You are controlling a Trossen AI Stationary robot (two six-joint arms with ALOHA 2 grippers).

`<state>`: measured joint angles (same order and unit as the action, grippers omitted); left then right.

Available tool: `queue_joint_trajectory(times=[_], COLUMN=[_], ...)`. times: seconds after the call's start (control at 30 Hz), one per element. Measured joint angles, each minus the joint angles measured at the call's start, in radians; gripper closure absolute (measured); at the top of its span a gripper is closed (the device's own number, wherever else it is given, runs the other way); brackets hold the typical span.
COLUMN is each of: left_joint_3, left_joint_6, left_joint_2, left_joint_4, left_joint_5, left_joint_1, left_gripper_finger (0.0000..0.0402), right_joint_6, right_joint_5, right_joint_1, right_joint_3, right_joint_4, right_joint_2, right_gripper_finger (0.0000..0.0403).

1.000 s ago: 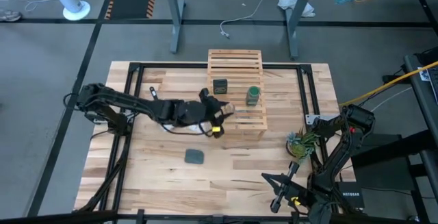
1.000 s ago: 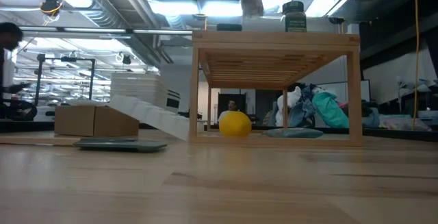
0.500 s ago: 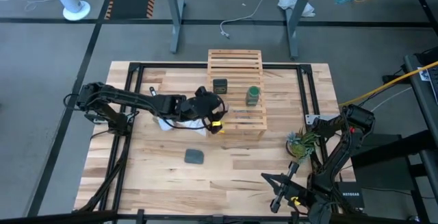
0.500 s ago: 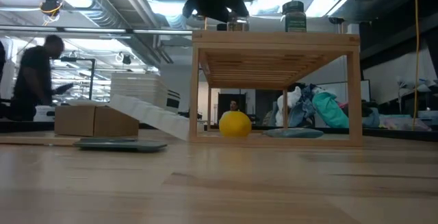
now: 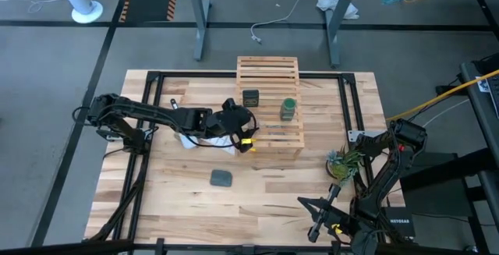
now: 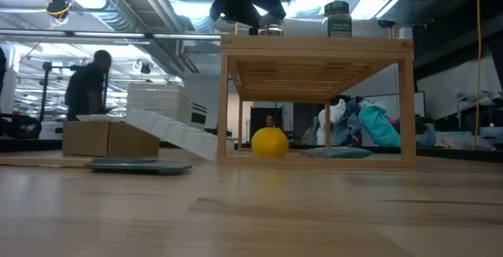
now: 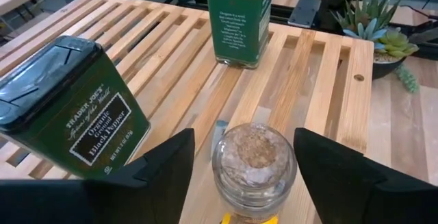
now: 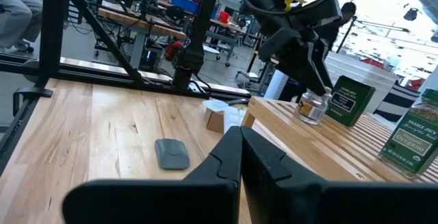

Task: Shelf spices
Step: Put the brown seasoning bottle on the shelf, then return to Home Position

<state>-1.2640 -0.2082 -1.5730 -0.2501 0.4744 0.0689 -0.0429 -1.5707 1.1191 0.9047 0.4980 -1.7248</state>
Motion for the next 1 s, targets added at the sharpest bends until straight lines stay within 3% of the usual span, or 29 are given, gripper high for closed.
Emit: queue_joint_trajectory(times=[0.37,0.63,0.83,1.0], left_joint_3=[0.000,0.000,0.000,0.022], left_joint_6=[0.073,0.089,0.148,0.100], left_joint_2=[0.015,0.168,0.336,0.456], left_joint_4=[0.112,0.112,-0.096,-0.358], left_joint_5=[0.010,0.010,0.000,-0.030], left_joint_1=[0.000,0.004,0.042,0.122], left_gripper_finger=[0.0157,0.0157,0.0157,0.0157], right_joint_6=[0.026,0.160,0.269,0.239], right_joint_5=[0.000,0.010,0.111,0.101], right_joint_1=[0.000,0.000,0.038,0.125], right_joint_3=[0.000,0.000,0.000,0.000], right_joint_4=[0.000,0.002,-0.049,-0.232], right_joint_2=[0.012,0.170,0.316,0.431], right_gripper_finger=[0.0393,0.0393,0.0393,0.0393])
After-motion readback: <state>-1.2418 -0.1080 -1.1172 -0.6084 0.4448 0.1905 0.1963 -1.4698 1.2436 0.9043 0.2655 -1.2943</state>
